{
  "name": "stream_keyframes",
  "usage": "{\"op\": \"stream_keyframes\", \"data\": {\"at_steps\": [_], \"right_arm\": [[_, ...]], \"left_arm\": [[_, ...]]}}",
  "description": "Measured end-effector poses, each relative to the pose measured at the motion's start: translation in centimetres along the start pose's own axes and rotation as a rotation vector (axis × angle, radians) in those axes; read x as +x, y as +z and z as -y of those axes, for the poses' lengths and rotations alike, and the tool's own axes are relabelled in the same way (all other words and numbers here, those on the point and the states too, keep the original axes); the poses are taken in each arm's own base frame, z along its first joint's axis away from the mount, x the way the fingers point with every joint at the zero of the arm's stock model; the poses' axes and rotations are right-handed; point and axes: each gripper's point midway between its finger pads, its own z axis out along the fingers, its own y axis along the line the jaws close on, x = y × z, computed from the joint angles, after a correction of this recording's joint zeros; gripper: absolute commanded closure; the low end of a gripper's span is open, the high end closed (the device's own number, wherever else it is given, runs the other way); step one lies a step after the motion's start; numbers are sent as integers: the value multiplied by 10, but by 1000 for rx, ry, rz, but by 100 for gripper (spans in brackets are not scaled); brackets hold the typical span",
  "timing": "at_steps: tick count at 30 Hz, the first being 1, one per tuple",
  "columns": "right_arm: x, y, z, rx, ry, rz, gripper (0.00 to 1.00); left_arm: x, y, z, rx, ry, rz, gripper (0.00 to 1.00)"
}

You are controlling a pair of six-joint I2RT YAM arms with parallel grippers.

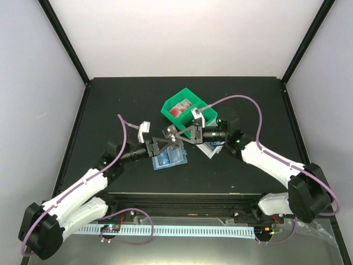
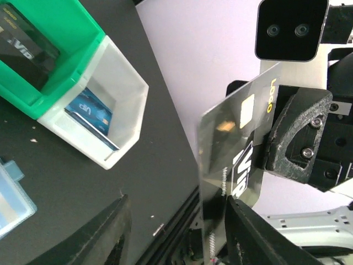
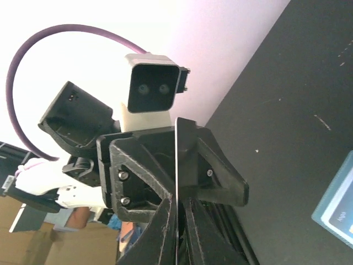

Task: Put the credit cards into the card holder
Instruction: Pick up the credit card from the storage box.

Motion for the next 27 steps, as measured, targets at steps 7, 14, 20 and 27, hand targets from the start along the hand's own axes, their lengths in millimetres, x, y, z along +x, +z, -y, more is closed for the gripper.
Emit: {"op": "stream_keyframes", "data": {"at_steps": [7,14,20,27], "right_arm": [[-4,-1,-10,-51,35,20,97],[-4,-1,-4,-35,56,30,83],[1,-2,28,144,26,23,54],[22,-8,86,503,-66,-33,53]], "left_arm": [[0,1,17,94,-30,-14,73],[-4,-1,30,147,-19,-5,98],[3,-3,9,59,-10,5,98],[40,-13,-74,-245,-66,-46,98]]}}
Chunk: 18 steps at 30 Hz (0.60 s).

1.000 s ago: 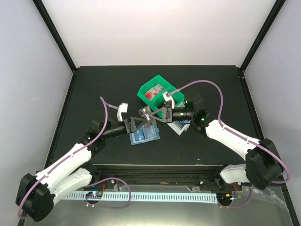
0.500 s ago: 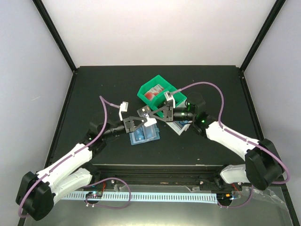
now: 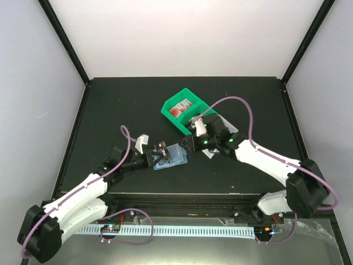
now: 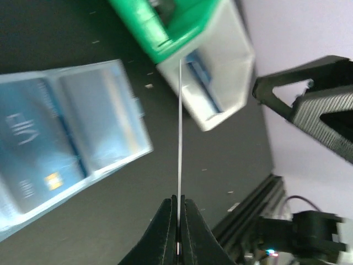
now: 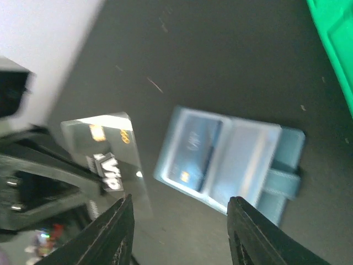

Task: Put the credit cards into the card holder
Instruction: Pick up the credit card from the storage box, then insert the credit card into the card holder.

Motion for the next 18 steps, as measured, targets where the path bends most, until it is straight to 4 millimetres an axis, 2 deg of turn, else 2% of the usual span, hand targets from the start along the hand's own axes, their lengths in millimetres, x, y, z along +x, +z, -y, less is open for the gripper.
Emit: {"op": "stream_keyframes", "data": {"at_steps": [5,10,13,18], "right_arm": [[51,40,34,242,-73,-173,60],[83,58,67,401,-99,-286,63],[85,64,76,454,-110,-309,63],[68,73,78,501,-127,-288,64]], "left_arm": [[13,7,-34,-125,-23,-46,98],[23,18,-59,-197,-50,-104,99],[29,24,-72,-233,-65,-138,98],[34,32,-84,-257,-76,-168,98]]}}
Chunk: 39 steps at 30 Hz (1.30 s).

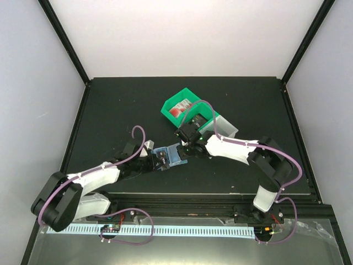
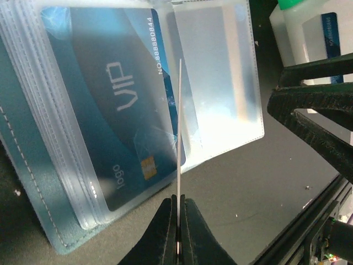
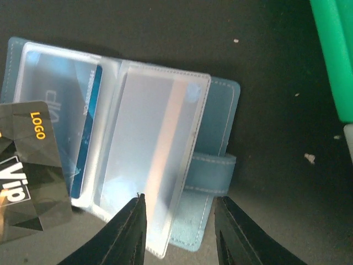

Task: Put the credit cards into the card holder
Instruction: Insert the credit card into the card holder.

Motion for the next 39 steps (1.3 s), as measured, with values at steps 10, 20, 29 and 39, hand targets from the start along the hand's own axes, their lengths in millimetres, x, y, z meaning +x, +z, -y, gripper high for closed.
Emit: {"op": "stream_keyframes", "data": {"at_steps": [10,20,29,39], "right_arm": [[13,19,12,67,2,-70,68],[19,26,15,80,28,-92,71],[20,27,15,82,46,-95,72],[21,28,15,81,56,-94,72]], "left_arm": [[-11,9,5,30,2,10,98],[-22,15,3,44,-48,20,99],[-22,25,5,77,-81,-16,99],[-19,31,1,76,-114,-37,98]]}}
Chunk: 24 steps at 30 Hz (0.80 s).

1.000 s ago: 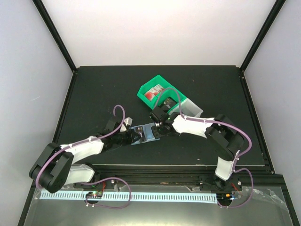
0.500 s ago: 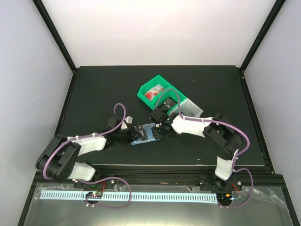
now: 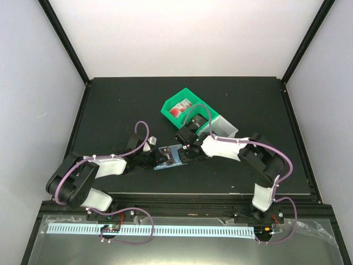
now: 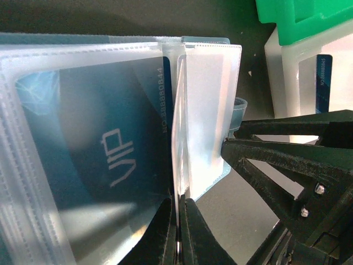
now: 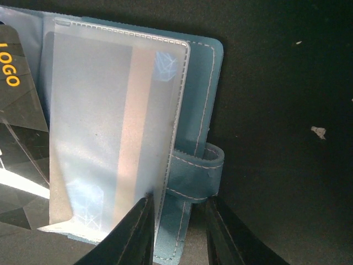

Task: Put the credit cards into the card holder
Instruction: Insert the credit card into the card holder.

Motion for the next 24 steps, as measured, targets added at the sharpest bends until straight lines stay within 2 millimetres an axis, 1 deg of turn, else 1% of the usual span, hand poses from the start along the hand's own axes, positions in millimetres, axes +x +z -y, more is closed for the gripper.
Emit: {"op": "stream_keyframes", "data": {"at_steps": [6,13,20,24], "right_arm": [[0,0,0,-1,15,0,72],[0,0,-1,-9,26,-3,73],[0,0,-2,-11,27,-2,73],[0,0,-2,-11,27,-2,73]], "left_arm": [[1,1,-1,0,-45,-6,98],[3,11,-4,29,-87,-42,98],[0,14,4,50,-81,-63,95],[0,18,2,37,-78,-80,93]]}}
